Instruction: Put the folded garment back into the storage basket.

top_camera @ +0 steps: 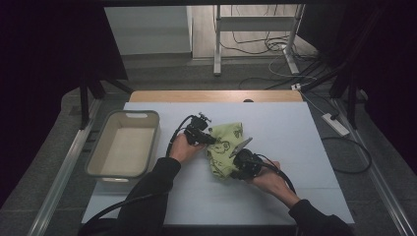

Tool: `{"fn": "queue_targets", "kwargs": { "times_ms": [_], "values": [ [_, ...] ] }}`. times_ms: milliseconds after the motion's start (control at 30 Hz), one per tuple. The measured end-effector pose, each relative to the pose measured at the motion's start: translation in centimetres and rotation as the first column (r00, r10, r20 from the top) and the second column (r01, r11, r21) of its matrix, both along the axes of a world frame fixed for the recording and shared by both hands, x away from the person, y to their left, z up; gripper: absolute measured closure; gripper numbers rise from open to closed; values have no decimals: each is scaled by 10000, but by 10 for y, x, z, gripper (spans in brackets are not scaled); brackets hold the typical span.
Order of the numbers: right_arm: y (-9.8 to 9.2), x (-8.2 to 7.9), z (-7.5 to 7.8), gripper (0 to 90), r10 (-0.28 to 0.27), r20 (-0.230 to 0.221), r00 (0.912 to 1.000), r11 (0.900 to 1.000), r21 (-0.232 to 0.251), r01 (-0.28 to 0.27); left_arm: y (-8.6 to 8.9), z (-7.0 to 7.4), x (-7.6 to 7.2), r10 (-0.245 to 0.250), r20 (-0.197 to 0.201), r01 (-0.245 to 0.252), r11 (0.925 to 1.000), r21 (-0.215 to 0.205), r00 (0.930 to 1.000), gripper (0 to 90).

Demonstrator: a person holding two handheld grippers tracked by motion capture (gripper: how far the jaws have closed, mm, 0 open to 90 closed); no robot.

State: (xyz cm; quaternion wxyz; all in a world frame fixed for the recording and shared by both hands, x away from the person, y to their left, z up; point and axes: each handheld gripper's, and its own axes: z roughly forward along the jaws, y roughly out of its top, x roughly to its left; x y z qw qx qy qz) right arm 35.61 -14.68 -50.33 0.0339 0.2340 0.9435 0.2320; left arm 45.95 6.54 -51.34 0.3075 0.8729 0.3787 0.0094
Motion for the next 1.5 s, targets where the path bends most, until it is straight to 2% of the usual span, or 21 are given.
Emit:
{"fn": "queue_targets", "kwargs": {
  "times_ms": [100, 300, 467, 1100, 1500],
  "values": [
    [-1, 1, 1, 760, -95, -182, 9998, 9999, 92, 97, -1, 2, -2, -83, 291, 79, 9999, 153, 9995, 754],
    [0, -1, 6, 766, 14, -64, 10000, 9998, 195, -12, -5, 8, -8, -156, 879, 115, 9988, 477, 9960, 759],
    [2, -4, 12, 768, 88, -17, 10000, 9993, 371, -87, -5, 16, -12, -345, 1124, 260, 9967, 767, 9931, 760],
    [16, -25, 34, 768, 613, 490, 9969, 9899, 1252, -671, 23, 46, -38, -183, 1704, 80, 9981, 609, 9852, 759],
    [34, -41, 48, 770, 1154, 528, 9919, 9740, 1898, -1234, 41, 57, -59, -21, 1930, -91, 9983, 572, 9812, 758]
  ]
}}
